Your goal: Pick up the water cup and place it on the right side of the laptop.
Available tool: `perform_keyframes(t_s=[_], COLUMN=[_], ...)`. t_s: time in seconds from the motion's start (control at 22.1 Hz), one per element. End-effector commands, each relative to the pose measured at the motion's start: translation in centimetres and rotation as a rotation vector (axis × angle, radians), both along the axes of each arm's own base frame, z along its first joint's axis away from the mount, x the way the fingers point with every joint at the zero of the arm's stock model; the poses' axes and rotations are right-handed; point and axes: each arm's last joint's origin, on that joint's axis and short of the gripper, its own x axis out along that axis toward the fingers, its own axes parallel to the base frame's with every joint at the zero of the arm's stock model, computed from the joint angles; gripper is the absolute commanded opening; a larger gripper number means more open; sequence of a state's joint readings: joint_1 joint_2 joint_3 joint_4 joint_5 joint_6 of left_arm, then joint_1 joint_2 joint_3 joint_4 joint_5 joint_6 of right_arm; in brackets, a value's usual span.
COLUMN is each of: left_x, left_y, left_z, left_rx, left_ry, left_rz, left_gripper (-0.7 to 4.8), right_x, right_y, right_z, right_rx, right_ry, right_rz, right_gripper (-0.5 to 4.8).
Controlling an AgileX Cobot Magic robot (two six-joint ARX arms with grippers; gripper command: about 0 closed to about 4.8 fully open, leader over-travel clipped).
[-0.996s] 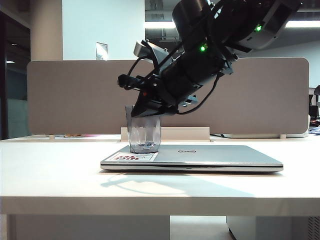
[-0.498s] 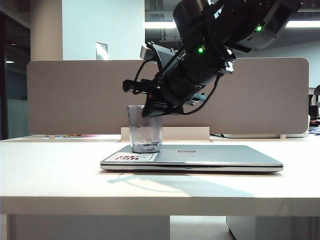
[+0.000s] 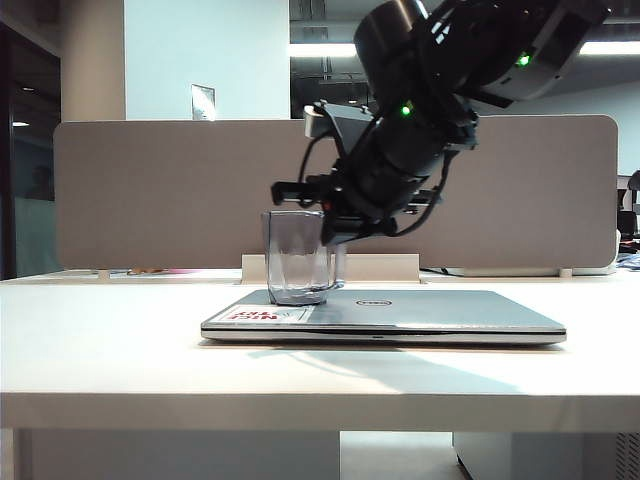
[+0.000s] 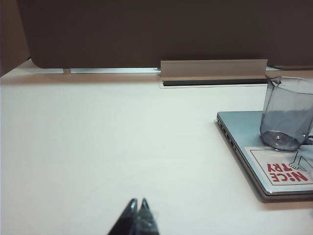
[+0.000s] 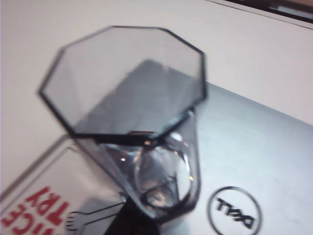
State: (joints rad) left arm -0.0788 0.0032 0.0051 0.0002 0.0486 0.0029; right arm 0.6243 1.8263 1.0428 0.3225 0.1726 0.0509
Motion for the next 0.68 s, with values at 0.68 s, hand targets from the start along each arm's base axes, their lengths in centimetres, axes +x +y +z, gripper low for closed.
perform_keyframes(t_s=[0.68], left_x=[0.0], left_y=[0.0], left_z=[0.2], left_rx=[-0.004], left_ry=[-0.011], left_rz=[-0.001], left_gripper=[-0.04], right_x=[1.5], right_y=[-2.2], right_z=[0.4], right_rx=[-0.005], right_ry=[-0.027], right_rz=[-0.094], right_gripper=[-0.08])
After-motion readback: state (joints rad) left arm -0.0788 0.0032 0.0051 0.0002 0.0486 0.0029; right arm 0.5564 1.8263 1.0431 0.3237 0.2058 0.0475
